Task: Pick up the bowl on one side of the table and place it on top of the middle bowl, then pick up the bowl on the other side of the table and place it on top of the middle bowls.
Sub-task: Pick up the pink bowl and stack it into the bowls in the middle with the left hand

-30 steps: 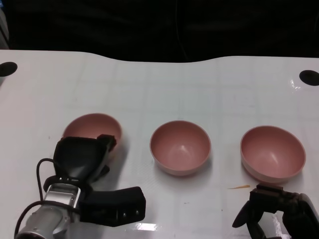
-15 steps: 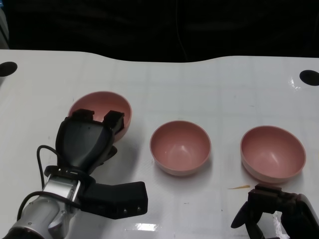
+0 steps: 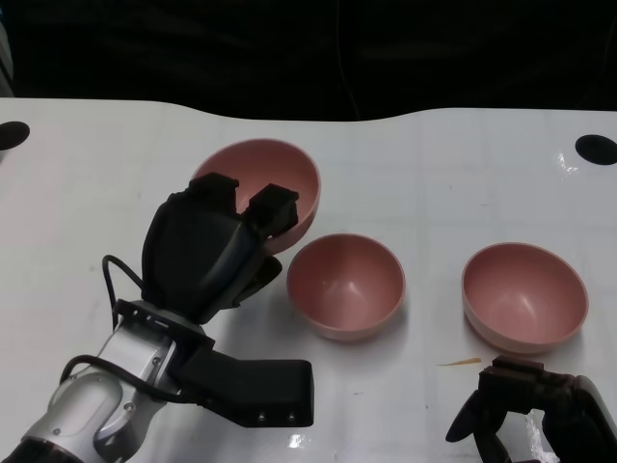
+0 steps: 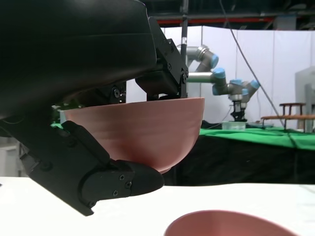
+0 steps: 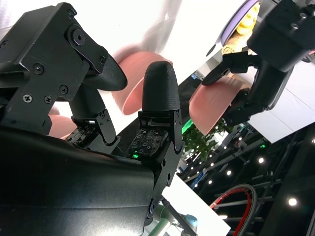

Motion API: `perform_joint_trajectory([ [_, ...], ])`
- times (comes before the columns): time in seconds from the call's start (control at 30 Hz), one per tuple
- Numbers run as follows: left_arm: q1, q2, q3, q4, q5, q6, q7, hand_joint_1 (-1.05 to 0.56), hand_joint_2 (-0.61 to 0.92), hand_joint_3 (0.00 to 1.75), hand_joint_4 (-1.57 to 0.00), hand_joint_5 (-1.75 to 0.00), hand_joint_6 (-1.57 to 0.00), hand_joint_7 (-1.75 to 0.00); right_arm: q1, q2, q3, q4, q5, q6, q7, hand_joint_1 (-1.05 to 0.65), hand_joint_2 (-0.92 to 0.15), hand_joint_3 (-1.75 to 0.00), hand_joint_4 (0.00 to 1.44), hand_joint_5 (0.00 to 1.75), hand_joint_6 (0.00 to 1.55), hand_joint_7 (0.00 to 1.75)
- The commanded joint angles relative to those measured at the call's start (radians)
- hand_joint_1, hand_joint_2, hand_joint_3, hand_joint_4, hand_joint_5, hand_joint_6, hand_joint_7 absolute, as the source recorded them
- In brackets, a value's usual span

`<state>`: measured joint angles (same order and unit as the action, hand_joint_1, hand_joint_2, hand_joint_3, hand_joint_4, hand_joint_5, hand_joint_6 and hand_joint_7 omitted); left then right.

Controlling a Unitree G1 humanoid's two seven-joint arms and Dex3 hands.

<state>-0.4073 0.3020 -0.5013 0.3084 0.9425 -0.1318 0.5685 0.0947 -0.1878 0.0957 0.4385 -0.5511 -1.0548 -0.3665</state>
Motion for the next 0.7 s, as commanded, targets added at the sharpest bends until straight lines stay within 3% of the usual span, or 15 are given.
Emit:
perform_joint_trajectory([
  [0.03,-0.009,0.001,0.004,-0.027,-0.019,-0.041,-0.029,-0.21,0.38,1.02,-0.93,-1.75,-0.80,-1.50,-0.002,-0.005,-0.003,0.004,0.007,-0.004,-0.013,-0.01,-0.13,-1.57,0.86,1.64,0.92,1.15],
  [0.23,-0.042,-0.032,-0.013,-0.018,-0.042,-0.106,-0.118,-0.27,0.51,0.84,-0.92,-1.75,-0.86,-1.33,-0.001,-0.003,-0.002,0.000,0.005,0.002,-0.011,-0.01,-0.14,-1.56,0.86,1.66,0.92,1.15],
  [0.3,-0.054,-0.044,-0.021,0.001,-0.052,-0.137,-0.133,-0.20,0.46,0.96,-0.93,-1.75,-0.89,-1.33,-0.001,-0.003,-0.002,-0.001,0.004,0.005,-0.011,-0.01,-0.14,-1.56,0.86,1.66,0.92,1.16],
  [0.4,-0.069,-0.070,-0.033,0.036,-0.080,-0.185,-0.169,-0.18,0.44,1.01,-0.93,-1.75,-0.90,-1.33,0.000,-0.002,-0.001,-0.006,0.002,0.008,-0.011,-0.02,-0.14,-1.56,0.85,1.66,0.92,1.16],
  [0.47,-0.079,-0.083,-0.046,0.055,-0.089,-0.204,-0.202,-0.17,0.40,0.98,-0.93,-1.75,-0.87,-1.41,0.001,0.000,-0.001,-0.009,0.001,0.011,-0.011,-0.02,-0.14,-1.56,0.85,1.67,0.92,1.16],
  [0.5,-0.084,-0.084,-0.053,0.061,-0.097,-0.209,-0.234,-0.17,0.43,0.87,-0.92,-1.75,-0.83,-1.47,0.001,0.001,-0.001,-0.009,-0.001,0.011,-0.013,-0.02,-0.14,-1.56,0.85,1.67,0.92,1.17],
  [0.57,-0.090,-0.086,-0.061,0.069,-0.108,-0.214,-0.289,-0.21,0.55,0.75,-0.87,-1.75,-0.83,-1.32,0.001,0.002,0.000,-0.008,-0.003,0.012,-0.016,-0.02,-0.14,-1.56,0.85,1.68,0.92,1.17],
  [0.7,-0.091,-0.095,-0.060,0.082,-0.117,-0.226,-0.317,-0.20,0.58,0.77,-0.85,-1.75,-0.86,-1.22,0.000,0.002,0.001,-0.007,-0.005,0.011,-0.018,-0.02,-0.14,-1.56,0.85,1.68,0.92,1.17],
])
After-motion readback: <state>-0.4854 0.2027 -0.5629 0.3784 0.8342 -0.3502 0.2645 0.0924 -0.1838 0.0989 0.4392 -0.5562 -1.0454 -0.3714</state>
